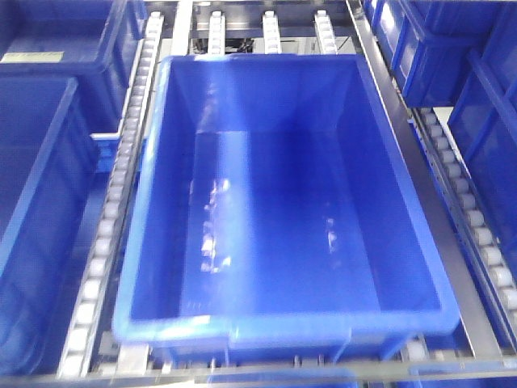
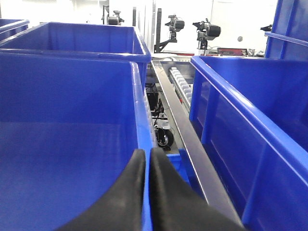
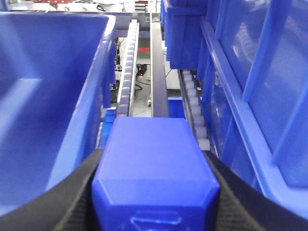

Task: Pour parts from conveyor to right shelf
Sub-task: 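Approach the shelf and stop facing an empty blue bin, then extend the right gripper with the block over the empty blue bin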

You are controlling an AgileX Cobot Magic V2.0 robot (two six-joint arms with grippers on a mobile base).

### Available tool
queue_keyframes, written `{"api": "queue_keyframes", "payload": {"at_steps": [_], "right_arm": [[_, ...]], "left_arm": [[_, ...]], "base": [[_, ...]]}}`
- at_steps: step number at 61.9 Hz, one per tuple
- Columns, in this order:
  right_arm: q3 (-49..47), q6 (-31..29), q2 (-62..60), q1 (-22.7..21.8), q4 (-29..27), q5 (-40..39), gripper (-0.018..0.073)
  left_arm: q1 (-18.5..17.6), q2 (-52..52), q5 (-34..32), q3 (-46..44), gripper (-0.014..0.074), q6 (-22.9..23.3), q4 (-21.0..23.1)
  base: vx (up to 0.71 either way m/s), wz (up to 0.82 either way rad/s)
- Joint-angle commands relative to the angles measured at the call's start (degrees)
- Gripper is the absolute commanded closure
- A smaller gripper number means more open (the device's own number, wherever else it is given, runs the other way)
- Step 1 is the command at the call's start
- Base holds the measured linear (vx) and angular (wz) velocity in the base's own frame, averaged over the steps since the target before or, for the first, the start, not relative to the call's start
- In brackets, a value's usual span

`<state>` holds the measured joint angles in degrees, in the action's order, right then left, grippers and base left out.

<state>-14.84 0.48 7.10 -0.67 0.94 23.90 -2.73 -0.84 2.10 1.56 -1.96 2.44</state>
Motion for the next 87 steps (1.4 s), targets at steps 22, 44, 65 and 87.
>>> {"api": "queue_keyframes", "payload": {"at_steps": [22, 44, 65, 87], "right_arm": [[-1.7, -0.5, 1.0, -0.1, 0.2, -4.7, 0.0564], [-1.7, -0.5, 1.0, -0.1, 0.2, -4.7, 0.0564], [-1.7, -0.5, 1.0, -0.1, 0.2, -4.7, 0.0564], [-1.7, -0.5, 1.0, -0.1, 0.2, -4.7, 0.0564]], "left_arm": [[-0.4, -0.6, -4.4, 1.8, 0.0602, 0.5, 0.2], [-0.4, -0.6, -4.4, 1.8, 0.0602, 0.5, 0.2], [-0.4, -0.6, -4.4, 1.8, 0.0602, 0.5, 0.2], [-0.4, -0.6, -4.4, 1.8, 0.0602, 0.5, 0.2]], "base": [[0.14, -0.05], [0.08, 0.03], [0.04, 0.02], [0.0, 0.0]]}}
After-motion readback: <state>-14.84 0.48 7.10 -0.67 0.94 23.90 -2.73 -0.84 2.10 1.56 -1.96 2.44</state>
